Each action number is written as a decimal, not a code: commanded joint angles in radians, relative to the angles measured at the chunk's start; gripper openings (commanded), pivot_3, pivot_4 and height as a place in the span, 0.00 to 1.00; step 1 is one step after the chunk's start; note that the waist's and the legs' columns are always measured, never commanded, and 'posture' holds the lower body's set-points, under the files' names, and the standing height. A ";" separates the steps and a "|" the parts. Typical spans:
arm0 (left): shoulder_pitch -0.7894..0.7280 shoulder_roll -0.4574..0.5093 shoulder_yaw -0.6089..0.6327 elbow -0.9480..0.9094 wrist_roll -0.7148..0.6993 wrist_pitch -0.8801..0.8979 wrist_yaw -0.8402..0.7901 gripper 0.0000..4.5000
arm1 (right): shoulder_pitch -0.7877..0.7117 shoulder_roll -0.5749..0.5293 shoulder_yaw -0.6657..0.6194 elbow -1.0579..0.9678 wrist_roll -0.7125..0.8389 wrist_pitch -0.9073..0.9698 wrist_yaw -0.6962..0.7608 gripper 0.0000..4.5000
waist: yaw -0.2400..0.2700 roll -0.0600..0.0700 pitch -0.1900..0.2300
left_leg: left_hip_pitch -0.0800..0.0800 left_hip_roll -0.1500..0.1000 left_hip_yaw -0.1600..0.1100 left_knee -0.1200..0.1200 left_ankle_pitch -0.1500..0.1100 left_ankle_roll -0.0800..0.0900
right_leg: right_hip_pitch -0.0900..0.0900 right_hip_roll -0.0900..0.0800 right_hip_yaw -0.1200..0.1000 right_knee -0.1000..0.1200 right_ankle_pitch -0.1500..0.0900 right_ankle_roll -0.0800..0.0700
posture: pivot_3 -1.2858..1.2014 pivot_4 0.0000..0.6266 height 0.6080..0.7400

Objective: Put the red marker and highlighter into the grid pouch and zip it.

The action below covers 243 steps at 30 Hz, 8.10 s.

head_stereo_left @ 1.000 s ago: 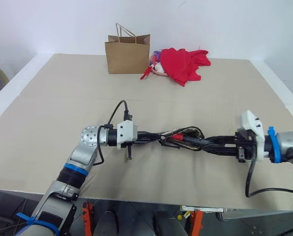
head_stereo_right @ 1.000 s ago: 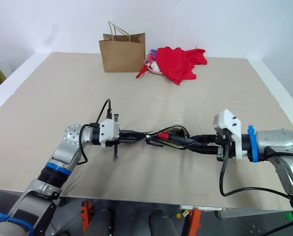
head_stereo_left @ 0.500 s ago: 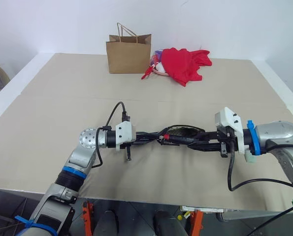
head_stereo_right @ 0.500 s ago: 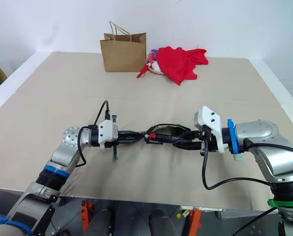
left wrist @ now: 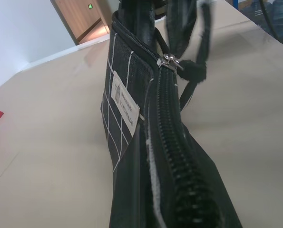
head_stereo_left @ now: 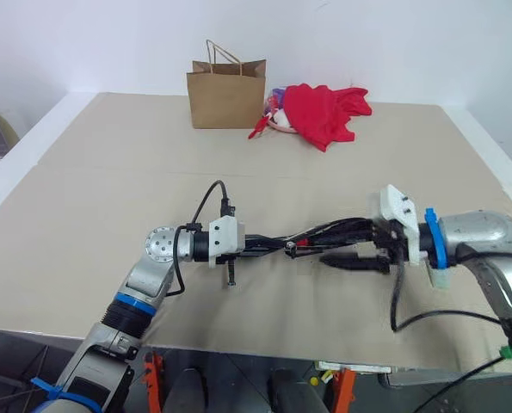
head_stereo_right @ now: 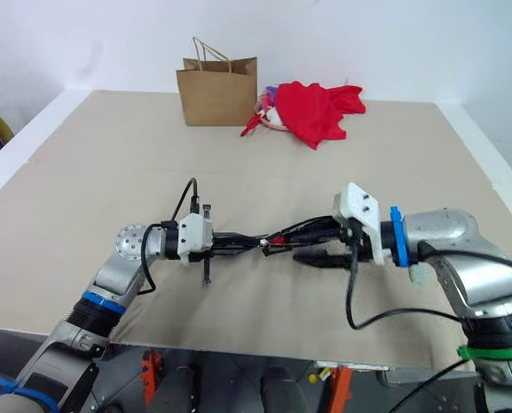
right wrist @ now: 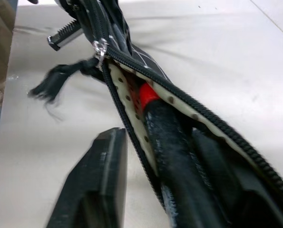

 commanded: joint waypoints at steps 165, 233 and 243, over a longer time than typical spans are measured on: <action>0.002 0.014 -0.011 -0.046 -0.007 0.022 -0.037 0.00 | 0.190 -0.085 -0.215 -0.069 0.135 -0.008 0.057 0.02 | -0.001 0.001 0.001 | 0.000 -0.006 -0.001 0.003 0.000 0.000 | 0.003 -0.005 0.001 -0.001 -0.002 0.003 | 0.52 0.24 1.00; 0.002 0.041 -0.008 -0.018 0.002 -0.008 -0.070 0.00 | 0.165 -0.002 -0.162 0.019 -0.024 -0.484 0.056 0.02 | 0.000 0.001 0.001 | 0.001 -0.006 -0.001 0.002 0.000 0.000 | 0.004 -0.005 0.001 0.000 -0.001 0.003 | 0.52 0.24 1.00; -0.028 0.076 0.018 0.058 -0.002 -0.053 -0.086 0.00 | 0.332 -0.050 -0.356 0.102 -0.044 -0.511 0.070 0.02 | -0.002 0.001 0.001 | 0.002 -0.006 -0.001 0.003 0.000 0.000 | 0.005 -0.005 0.001 0.000 -0.001 0.003 | 0.52 0.24 1.00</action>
